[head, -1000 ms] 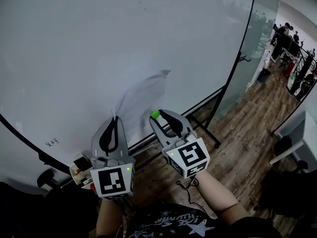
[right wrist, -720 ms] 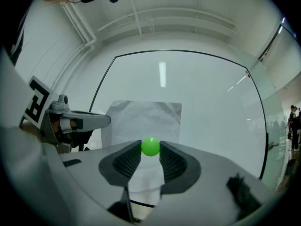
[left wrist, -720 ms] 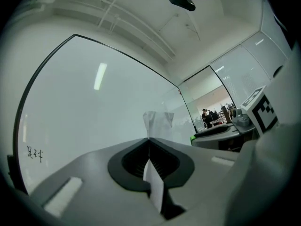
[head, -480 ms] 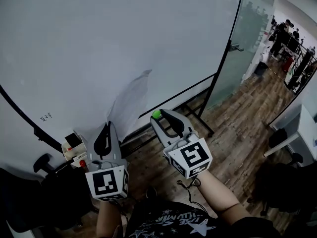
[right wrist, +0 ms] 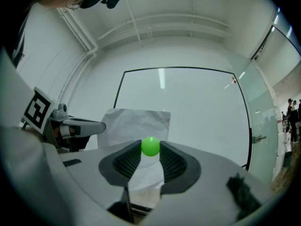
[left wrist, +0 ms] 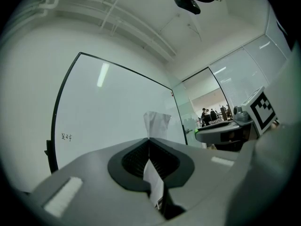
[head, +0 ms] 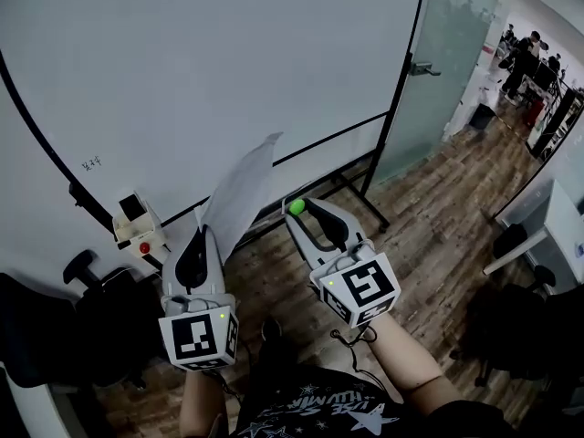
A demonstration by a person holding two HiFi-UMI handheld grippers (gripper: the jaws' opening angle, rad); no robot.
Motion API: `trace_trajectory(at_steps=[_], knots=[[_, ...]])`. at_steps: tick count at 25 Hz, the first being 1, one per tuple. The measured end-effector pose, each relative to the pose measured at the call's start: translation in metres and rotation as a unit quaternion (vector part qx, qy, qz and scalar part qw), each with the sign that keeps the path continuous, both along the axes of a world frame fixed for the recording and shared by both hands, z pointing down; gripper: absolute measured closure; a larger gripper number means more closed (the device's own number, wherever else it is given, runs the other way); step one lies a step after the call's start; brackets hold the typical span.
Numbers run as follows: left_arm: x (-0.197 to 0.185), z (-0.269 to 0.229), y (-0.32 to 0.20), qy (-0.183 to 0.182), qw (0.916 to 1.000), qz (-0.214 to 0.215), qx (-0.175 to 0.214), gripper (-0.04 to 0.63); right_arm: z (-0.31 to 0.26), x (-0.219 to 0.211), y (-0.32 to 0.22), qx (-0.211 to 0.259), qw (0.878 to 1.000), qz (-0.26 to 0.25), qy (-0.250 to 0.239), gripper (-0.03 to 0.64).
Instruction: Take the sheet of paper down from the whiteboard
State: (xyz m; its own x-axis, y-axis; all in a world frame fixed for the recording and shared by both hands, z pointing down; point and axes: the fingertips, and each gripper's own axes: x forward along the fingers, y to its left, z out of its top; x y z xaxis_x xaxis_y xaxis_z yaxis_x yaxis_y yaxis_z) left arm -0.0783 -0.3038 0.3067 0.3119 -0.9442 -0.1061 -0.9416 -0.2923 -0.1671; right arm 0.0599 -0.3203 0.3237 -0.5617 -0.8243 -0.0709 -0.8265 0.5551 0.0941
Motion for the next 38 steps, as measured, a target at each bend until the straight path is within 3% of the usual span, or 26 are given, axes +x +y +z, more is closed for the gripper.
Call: trace_trajectory(at_steps=[8,15,21,27,38], knots=[[0.023,0.002,0.078,0.010,0.9999,0.000,-0.007,0.586,0.004,0.025,0.078,0.000,1.000,-0.002,-0.014,0.485],[0.030,0.017,0.112,0.004,0.9995,0.004,-0.030,0.586,0.015,0.031,0.107,-0.013,1.000,-0.001,-0.020,0.485],[0.013,0.044,0.127,0.001,0.9981,-0.002,-0.061,0.586,0.020,0.039,0.125,-0.018,1.000,0.015,-0.014,0.485],[-0.013,0.064,0.181,0.001,0.9962,-0.009,-0.087,0.586,0.031,0.036,0.162,-0.037,0.999,0.035,-0.013,0.485],[-0.070,0.068,0.281,0.005,0.9954,-0.025,-0.092,0.586,0.031,-0.008,0.252,-0.035,0.998,0.044,-0.005,0.485]])
